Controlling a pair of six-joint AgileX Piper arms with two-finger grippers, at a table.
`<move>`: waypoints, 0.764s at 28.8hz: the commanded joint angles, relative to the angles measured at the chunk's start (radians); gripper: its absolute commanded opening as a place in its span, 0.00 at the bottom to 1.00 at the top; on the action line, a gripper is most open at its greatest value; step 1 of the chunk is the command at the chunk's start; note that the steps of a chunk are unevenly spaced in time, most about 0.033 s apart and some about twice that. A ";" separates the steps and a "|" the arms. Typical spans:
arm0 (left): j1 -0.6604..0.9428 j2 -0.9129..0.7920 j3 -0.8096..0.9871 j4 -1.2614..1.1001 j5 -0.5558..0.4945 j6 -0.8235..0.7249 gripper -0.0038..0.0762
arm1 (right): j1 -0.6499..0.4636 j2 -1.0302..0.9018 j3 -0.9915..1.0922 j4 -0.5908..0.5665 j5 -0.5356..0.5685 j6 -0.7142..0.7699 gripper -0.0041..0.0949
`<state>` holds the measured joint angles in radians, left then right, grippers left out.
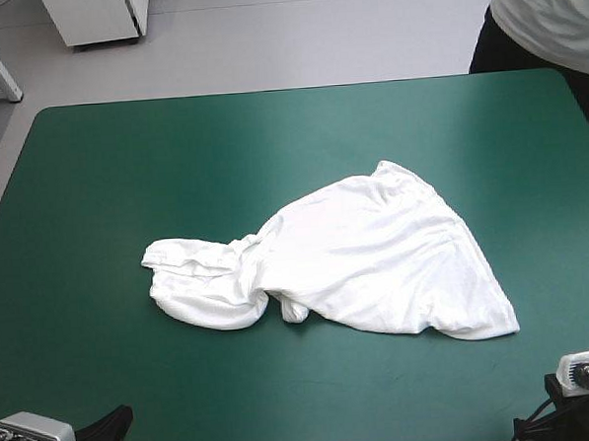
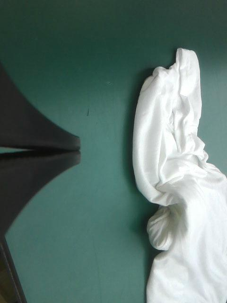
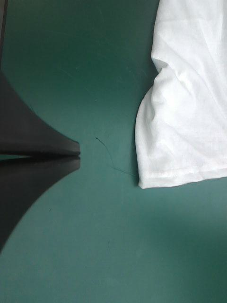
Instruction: Fold the cloth
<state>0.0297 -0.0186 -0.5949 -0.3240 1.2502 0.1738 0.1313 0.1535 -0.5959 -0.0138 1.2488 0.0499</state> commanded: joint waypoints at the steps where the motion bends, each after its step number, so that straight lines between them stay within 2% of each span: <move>1: -0.008 0.022 -0.018 -0.032 0.029 -0.006 0.04 | 0.000 0.015 -0.023 -0.001 -0.017 -0.004 0.03; 8: -0.008 0.026 -0.023 -0.032 0.031 -0.029 0.04 | 0.000 0.016 -0.028 -0.001 -0.017 0.001 0.03; 12: -0.008 0.080 -0.090 0.012 0.024 -0.070 0.04 | 0.000 0.041 -0.092 -0.004 -0.013 0.046 0.03; 16: -0.008 0.216 -0.216 0.091 0.029 -0.072 0.04 | 0.000 0.131 -0.209 -0.036 -0.001 0.037 0.03; 22: -0.008 0.519 -0.442 0.147 0.027 -0.029 0.04 | 0.000 0.353 -0.417 -0.081 -0.001 0.033 0.03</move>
<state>0.0297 0.3694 -0.9282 -0.1768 1.2502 0.1332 0.1313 0.3992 -0.9131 -0.0640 1.2488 0.0902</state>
